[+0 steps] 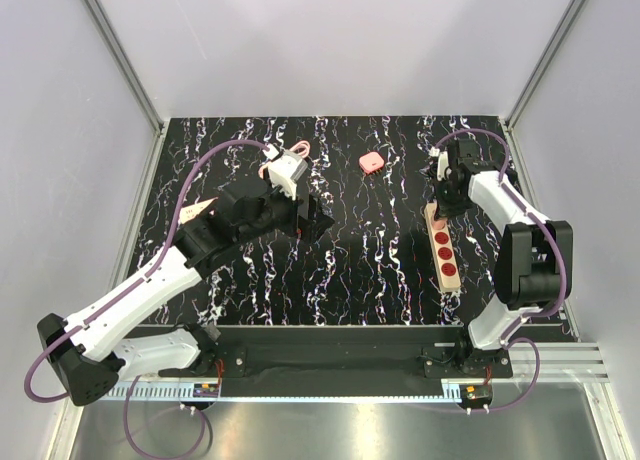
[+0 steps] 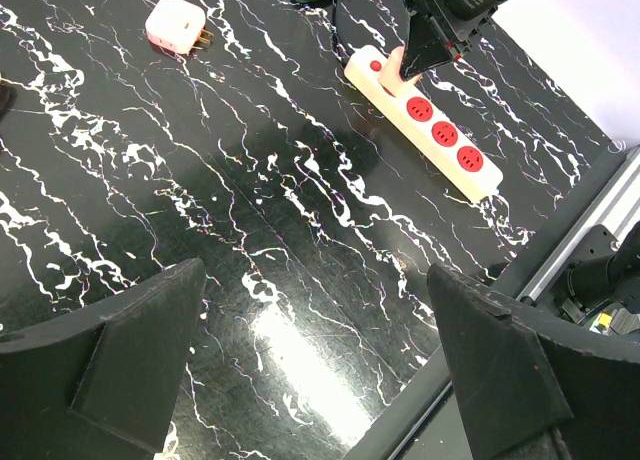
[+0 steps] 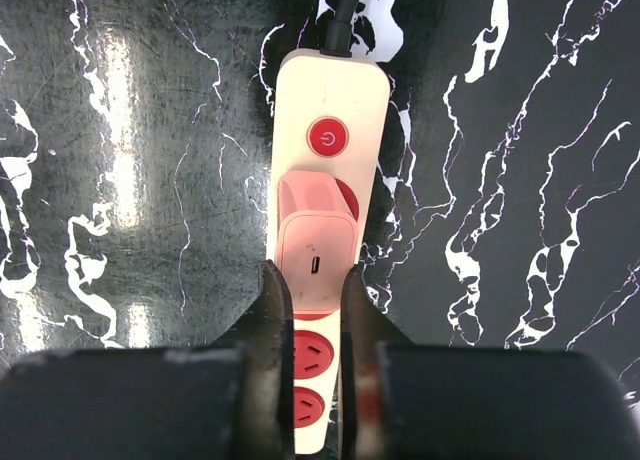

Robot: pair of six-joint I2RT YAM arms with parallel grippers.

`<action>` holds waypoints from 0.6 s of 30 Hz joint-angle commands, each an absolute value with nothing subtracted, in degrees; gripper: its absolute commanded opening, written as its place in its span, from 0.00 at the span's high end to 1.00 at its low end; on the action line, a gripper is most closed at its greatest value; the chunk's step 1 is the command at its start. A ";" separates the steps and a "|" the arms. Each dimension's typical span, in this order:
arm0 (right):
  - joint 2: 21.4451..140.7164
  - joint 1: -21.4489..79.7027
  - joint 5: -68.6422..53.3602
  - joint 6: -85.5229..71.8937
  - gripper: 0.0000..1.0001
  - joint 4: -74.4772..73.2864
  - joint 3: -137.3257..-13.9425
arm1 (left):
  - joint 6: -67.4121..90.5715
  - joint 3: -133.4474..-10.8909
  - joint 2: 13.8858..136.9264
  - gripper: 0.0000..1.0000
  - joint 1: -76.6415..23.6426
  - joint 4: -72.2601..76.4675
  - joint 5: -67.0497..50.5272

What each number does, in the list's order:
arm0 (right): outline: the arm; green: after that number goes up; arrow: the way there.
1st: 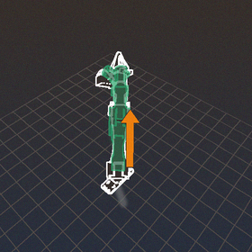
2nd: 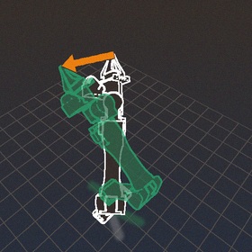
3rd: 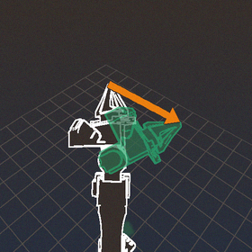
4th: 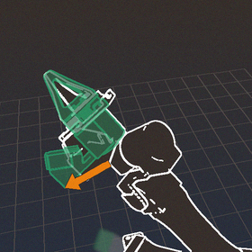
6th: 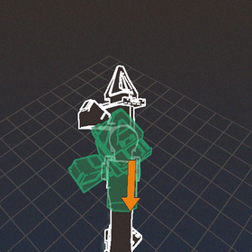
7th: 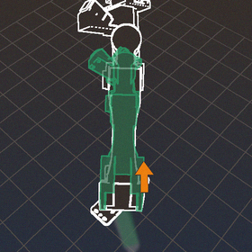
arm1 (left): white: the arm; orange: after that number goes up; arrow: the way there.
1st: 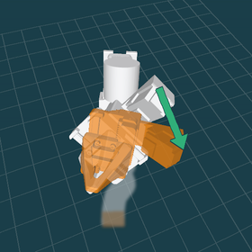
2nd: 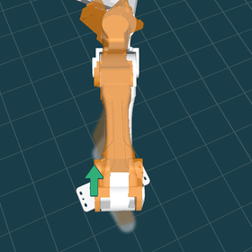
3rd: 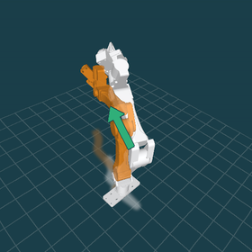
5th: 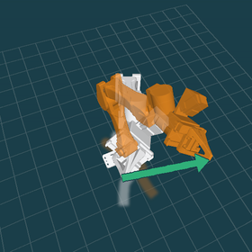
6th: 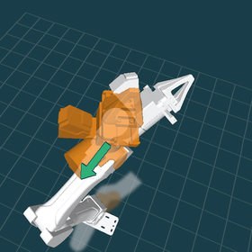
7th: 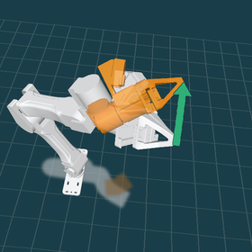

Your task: Insert the plug

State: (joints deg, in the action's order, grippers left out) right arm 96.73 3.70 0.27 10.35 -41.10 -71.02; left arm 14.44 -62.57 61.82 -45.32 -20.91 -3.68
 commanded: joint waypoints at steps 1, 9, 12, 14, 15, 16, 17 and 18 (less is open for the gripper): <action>100.80 3.52 -1.24 10.11 1.00 -40.87 -66.98 | 14.24 -62.67 60.29 0.01 -45.35 -18.11 -4.13; 104.58 3.78 -0.27 10.11 1.00 -41.83 -64.16 | 14.24 -62.67 60.38 0.01 -45.35 -18.19 -4.04; 104.85 4.74 1.05 10.02 1.00 -42.19 -63.64 | 14.24 -62.67 60.38 0.01 -45.26 -18.11 -3.87; 104.50 5.27 1.75 10.02 1.00 -41.58 -62.85 | 14.15 -62.67 60.38 0.01 -45.35 -18.11 -3.78; 104.59 5.62 1.84 10.11 1.00 -41.57 -62.84 | 14.15 -62.67 60.29 0.01 -45.26 -18.11 -3.69; 104.76 5.62 1.58 10.28 1.00 -41.49 -62.93 | 14.15 -62.58 60.29 0.01 -45.26 -18.11 -3.52; 104.94 5.63 1.41 10.20 1.00 -41.83 -63.10 | 14.15 -62.58 60.29 0.01 -45.35 -18.11 -3.43; 105.38 5.63 1.06 10.63 1.00 -41.84 -63.19 | 14.15 -62.49 60.38 0.01 -45.35 -18.11 -3.43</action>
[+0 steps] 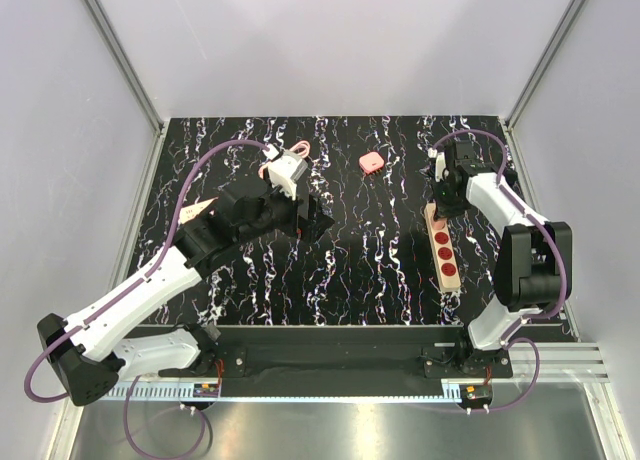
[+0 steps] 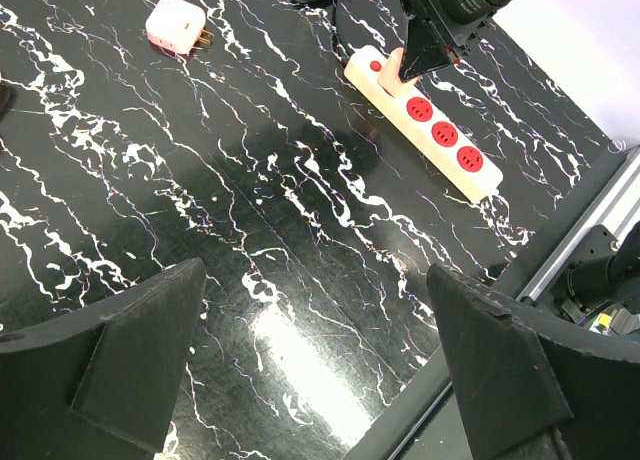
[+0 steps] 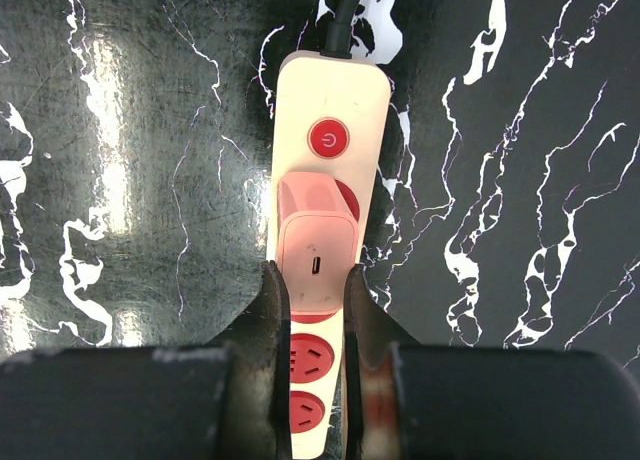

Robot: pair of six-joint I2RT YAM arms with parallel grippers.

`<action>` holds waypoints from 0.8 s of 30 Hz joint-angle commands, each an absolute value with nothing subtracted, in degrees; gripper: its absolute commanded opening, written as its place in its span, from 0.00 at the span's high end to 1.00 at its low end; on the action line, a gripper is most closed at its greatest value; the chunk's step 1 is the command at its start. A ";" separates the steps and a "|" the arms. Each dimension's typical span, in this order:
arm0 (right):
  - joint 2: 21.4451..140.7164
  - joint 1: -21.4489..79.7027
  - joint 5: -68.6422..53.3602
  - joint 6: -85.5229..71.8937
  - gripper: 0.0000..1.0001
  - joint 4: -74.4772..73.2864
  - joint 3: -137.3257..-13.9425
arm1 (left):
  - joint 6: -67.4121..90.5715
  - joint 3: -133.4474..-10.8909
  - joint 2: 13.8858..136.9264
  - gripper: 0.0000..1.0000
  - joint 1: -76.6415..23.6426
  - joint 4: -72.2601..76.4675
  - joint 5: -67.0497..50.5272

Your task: Insert the plug

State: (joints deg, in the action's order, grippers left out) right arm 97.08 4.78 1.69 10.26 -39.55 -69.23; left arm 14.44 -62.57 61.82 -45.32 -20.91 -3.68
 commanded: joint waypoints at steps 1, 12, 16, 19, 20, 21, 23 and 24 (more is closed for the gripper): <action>106.08 5.63 0.18 10.98 1.00 -41.92 -63.19 | 14.15 -62.58 60.38 0.01 -45.26 -18.11 -3.43; 105.47 5.54 2.63 10.28 0.97 -40.69 -64.86 | 13.97 -62.58 60.21 0.01 -45.26 -18.19 -3.16; 103.28 5.62 2.46 10.63 0.97 -40.96 -68.20 | 13.97 -62.58 60.21 0.01 -45.35 -18.11 -3.16; 102.66 5.54 1.94 11.07 0.98 -40.96 -71.10 | 13.97 -62.49 60.12 0.01 -45.35 -18.19 -2.99; 102.74 5.62 1.67 11.25 0.99 -40.96 -72.58 | 13.89 -62.49 60.03 0.01 -45.35 -18.19 -2.81; 102.92 5.62 1.41 11.77 0.99 -41.04 -73.38 | 13.89 -62.49 60.03 0.01 -45.26 -18.11 -2.64; 103.71 5.63 1.93 12.04 0.99 -41.04 -75.31 | 13.80 -62.40 59.94 0.01 -45.35 -18.11 -2.37; 103.97 5.54 2.37 12.56 0.99 -41.04 -76.02 | 13.80 -62.40 59.94 0.01 -45.35 -18.11 -2.29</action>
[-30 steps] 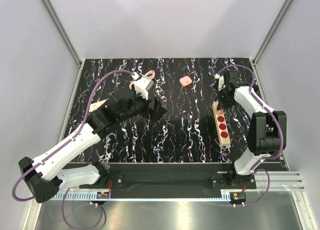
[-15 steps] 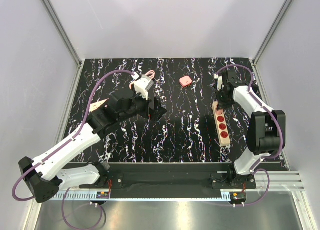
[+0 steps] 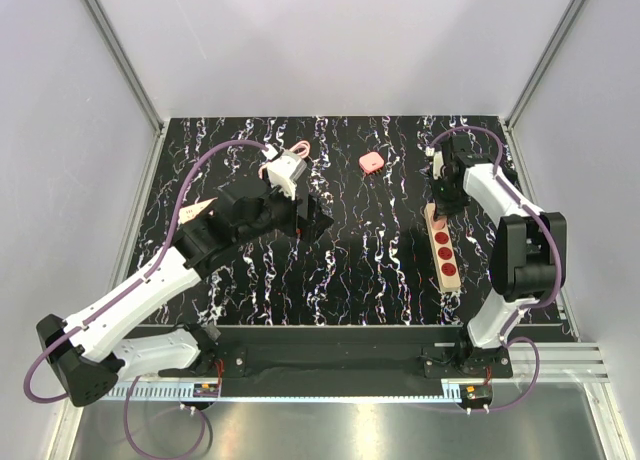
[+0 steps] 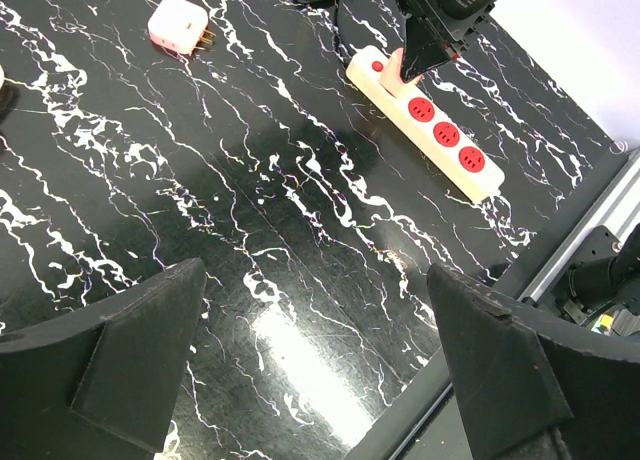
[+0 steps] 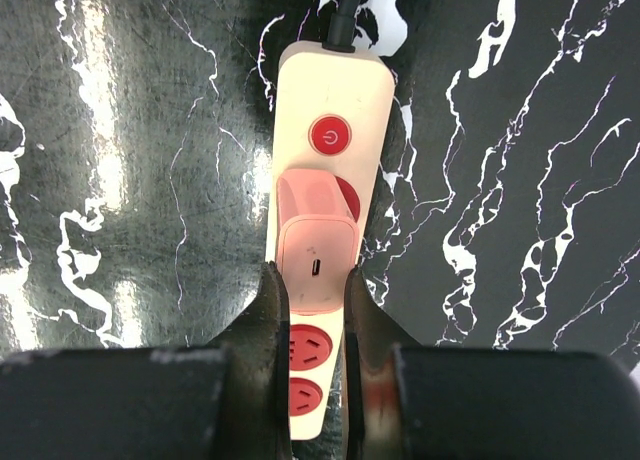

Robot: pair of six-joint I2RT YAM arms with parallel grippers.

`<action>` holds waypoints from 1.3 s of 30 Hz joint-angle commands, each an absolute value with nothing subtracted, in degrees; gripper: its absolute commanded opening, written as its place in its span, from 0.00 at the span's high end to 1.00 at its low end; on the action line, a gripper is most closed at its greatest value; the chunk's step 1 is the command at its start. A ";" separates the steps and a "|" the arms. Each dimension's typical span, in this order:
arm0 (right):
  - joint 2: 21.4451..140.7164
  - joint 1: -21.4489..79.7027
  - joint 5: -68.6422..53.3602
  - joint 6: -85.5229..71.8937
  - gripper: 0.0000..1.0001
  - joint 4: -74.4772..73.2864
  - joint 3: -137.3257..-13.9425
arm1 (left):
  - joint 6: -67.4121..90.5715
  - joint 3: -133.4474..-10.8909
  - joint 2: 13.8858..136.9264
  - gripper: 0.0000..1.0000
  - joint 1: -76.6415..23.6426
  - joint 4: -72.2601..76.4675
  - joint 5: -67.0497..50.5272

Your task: Insert the plug

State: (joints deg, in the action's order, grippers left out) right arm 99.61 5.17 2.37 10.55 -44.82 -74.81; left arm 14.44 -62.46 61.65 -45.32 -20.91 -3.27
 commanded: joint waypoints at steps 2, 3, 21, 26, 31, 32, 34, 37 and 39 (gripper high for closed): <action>105.20 5.54 3.51 13.01 1.00 -41.04 -77.77 | 13.71 -62.40 59.94 0.01 -45.26 -18.11 -2.29; 105.64 5.54 3.86 13.53 0.99 -41.04 -78.39 | 13.71 -62.40 59.94 0.01 -45.35 -18.11 -2.37; 111.18 5.62 7.38 15.47 1.00 -37.00 -85.60 | 13.62 -62.49 60.56 0.01 -45.35 -18.19 -2.29; 111.01 5.54 8.70 14.94 1.00 -36.39 -86.13 | 13.62 -62.49 60.64 0.01 -45.35 -18.11 -2.29; 108.73 5.62 9.32 13.98 1.00 -36.04 -84.65 | 13.54 -62.58 60.56 0.01 -45.26 -18.02 -2.29; 108.11 5.54 9.23 13.45 1.00 -35.86 -84.12 | 13.54 -62.49 60.56 0.01 -45.26 -18.10 -2.29; 106.35 5.62 8.44 13.01 0.79 -35.60 -82.45 | 13.62 -62.58 60.56 0.01 -45.26 -18.11 -2.46; 104.16 5.54 7.74 13.36 0.35 -35.60 -80.16 | 13.71 -62.58 60.56 0.01 -45.35 -18.11 -2.64; 102.31 5.54 7.30 14.32 0.30 -35.68 -79.19 | 13.80 -62.58 60.56 0.01 -45.26 -18.11 -2.90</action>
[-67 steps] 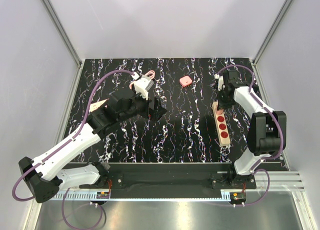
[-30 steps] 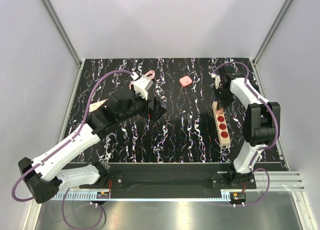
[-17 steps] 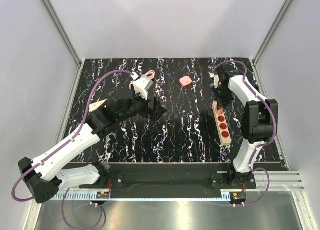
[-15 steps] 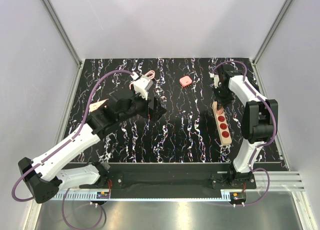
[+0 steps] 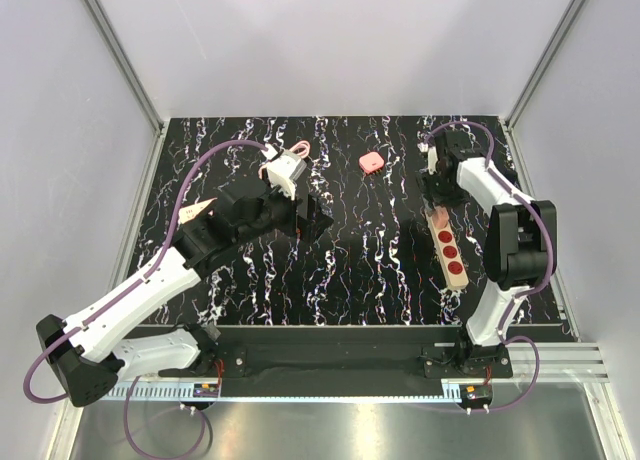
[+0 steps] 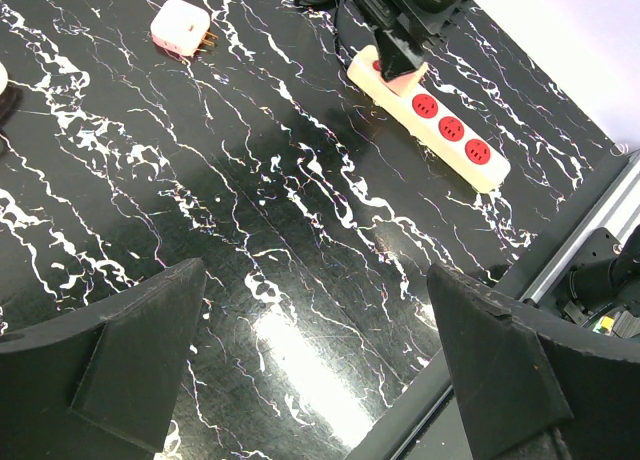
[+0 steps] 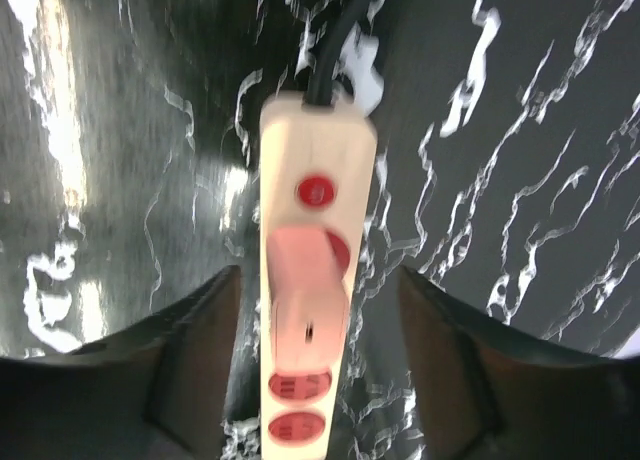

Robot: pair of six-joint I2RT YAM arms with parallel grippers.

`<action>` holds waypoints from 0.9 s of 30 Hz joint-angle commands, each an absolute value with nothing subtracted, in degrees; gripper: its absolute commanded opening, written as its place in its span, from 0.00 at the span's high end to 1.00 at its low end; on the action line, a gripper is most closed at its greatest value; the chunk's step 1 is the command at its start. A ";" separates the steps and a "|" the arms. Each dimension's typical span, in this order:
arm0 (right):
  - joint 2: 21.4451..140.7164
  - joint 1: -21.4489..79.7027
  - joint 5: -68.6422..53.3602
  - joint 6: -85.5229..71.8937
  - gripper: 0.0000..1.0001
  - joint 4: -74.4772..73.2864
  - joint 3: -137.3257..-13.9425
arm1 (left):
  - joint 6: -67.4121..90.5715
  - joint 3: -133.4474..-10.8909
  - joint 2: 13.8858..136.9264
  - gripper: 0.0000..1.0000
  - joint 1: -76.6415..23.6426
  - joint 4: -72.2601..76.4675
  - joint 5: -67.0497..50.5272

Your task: Insert the plug

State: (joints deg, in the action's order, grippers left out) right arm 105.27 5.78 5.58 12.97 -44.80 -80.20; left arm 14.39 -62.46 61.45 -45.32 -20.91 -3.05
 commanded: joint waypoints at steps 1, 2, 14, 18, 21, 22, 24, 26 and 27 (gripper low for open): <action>101.78 5.62 7.29 14.50 0.26 -35.68 -78.23 | 13.89 -62.58 60.64 0.01 -45.35 -18.11 -3.07; 100.82 5.62 6.86 14.50 0.22 -35.77 -77.61 | 13.89 -62.67 60.64 0.01 -45.35 -18.11 -3.16; 107.04 4.31 0.36 15.64 0.15 -38.14 -74.88 | 13.89 -62.49 60.21 0.01 -45.26 -18.11 -2.99; 109.42 2.90 -2.45 15.73 0.21 -37.53 -76.28 | 13.80 -62.49 60.12 0.01 -45.26 -18.11 -2.55; 110.65 2.72 -2.90 15.73 0.25 -37.62 -77.43 | 13.80 -62.49 60.29 0.01 -45.26 -18.11 -2.37; 111.00 2.64 -3.07 15.82 0.33 -37.70 -77.69 | 13.80 -62.49 60.29 0.01 -45.26 -18.11 -2.37; 111.36 2.64 -3.08 15.73 0.53 -37.36 -78.83 | 13.80 -62.40 60.29 0.01 -45.26 -18.11 -2.37; 111.71 2.72 -3.43 15.64 0.79 -36.92 -80.24 | 13.80 -62.49 60.38 0.01 -45.35 -18.11 -2.37; 112.06 2.64 -3.43 15.38 0.83 -35.96 -82.16 | 13.89 -62.49 60.47 0.01 -45.26 -18.11 -2.37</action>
